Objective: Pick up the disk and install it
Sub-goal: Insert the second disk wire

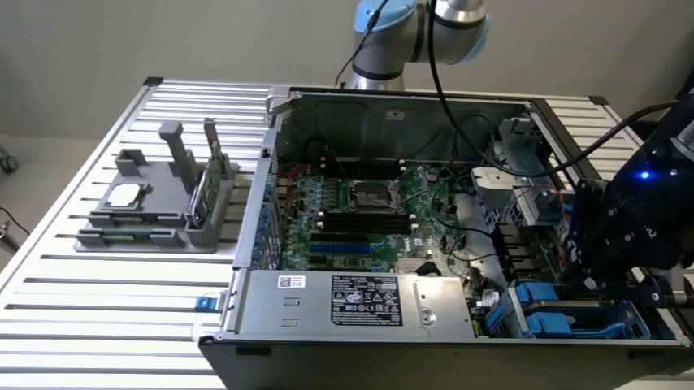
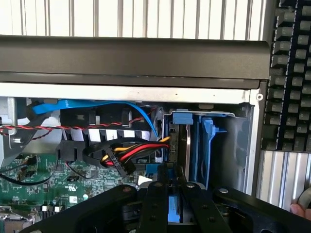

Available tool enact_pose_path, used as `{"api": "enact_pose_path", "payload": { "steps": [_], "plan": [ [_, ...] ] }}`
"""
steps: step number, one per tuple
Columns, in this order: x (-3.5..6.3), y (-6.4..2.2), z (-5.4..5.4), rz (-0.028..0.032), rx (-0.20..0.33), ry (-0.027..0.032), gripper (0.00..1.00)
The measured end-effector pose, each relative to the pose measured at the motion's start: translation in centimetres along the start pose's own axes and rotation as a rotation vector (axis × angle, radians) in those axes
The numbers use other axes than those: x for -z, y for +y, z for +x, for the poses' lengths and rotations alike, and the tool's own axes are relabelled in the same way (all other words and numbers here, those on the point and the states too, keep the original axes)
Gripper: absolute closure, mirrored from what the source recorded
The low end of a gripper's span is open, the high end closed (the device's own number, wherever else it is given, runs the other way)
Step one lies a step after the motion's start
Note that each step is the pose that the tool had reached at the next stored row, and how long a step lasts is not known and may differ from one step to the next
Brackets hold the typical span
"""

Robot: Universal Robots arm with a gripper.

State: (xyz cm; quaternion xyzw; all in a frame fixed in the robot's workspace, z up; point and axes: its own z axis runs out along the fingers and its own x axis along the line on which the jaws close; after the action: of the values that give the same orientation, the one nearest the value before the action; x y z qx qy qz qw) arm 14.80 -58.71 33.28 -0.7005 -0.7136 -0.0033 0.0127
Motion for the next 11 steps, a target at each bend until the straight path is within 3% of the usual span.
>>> {"api": "enact_pose_path", "payload": {
  "steps": [8, 10, 11],
  "plan": [
    [-0.10, 0.05, -0.13, -0.0004, 0.000, 0.0016, 0.84],
    [-0.20, 0.07, -0.13, -0.0001, 0.000, 0.0047, 0.82],
    [-0.10, 0.06, -0.14, 0.0000, 0.000, 0.0039, 0.76]
  ]
}}
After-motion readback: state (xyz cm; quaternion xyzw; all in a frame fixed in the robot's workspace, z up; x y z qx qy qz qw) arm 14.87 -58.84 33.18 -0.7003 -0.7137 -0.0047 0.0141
